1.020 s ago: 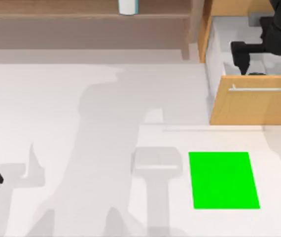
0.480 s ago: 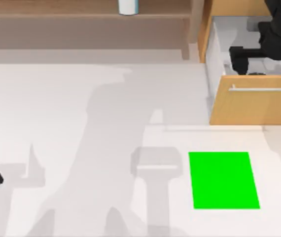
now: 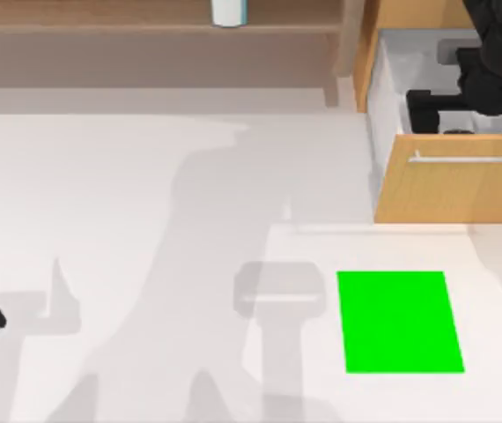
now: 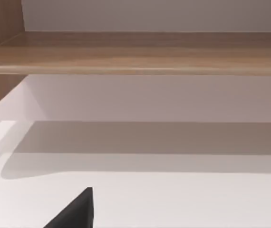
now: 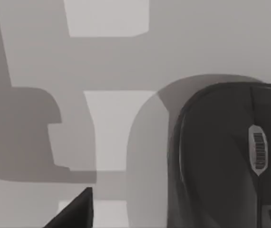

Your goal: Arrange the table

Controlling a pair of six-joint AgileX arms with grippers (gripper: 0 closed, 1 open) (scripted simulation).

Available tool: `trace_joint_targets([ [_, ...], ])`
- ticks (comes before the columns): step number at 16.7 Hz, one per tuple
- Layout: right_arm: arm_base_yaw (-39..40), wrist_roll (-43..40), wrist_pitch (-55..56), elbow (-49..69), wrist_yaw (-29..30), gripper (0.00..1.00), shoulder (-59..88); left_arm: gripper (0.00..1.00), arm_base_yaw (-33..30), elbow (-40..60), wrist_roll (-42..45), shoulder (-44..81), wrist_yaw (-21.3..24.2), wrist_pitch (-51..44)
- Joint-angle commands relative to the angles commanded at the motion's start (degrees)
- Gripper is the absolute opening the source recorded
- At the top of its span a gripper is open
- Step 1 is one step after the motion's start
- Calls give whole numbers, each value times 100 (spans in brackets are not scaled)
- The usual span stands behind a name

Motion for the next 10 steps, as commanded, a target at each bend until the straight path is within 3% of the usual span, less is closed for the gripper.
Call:
trace_joint_targets([
  [1,0,0,0,0,0,100,0,100,0,0,0,0,0,0],
  [10,0,0,0,0,0,32,0,100,0,0,0,0,0,0],
])
